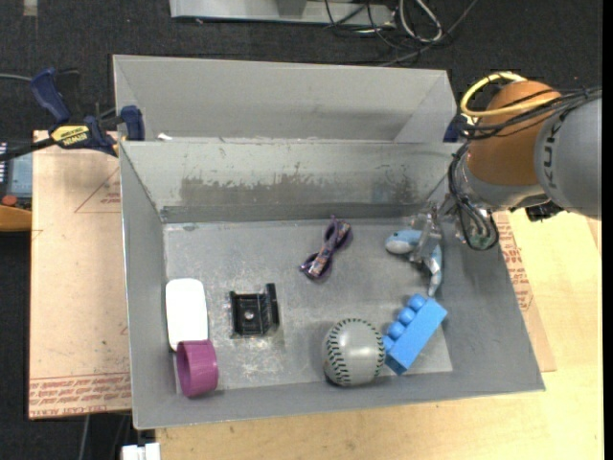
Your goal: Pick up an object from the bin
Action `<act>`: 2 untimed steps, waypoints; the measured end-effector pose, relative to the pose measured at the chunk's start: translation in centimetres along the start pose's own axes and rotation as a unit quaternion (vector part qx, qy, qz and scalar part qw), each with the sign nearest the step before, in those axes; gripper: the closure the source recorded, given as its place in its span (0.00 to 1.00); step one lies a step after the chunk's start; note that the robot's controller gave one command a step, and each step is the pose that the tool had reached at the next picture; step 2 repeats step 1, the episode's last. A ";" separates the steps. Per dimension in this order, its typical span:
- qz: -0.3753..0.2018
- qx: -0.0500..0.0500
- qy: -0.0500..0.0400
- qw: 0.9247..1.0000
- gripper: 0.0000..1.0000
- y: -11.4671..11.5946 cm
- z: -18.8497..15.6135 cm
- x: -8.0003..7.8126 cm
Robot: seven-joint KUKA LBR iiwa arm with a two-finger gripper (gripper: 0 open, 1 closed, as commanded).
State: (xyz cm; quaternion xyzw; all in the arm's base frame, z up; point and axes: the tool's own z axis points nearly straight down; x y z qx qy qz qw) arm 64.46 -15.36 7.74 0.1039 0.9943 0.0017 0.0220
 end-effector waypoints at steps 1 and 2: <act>0.000 0.000 0.000 1.000 1.00 0.0 0.0 0.0; 0.000 0.000 0.000 1.000 1.00 0.0 0.0 0.0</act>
Offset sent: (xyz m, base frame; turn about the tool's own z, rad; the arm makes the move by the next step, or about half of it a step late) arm -0.0091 0.0132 -0.0074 -0.0749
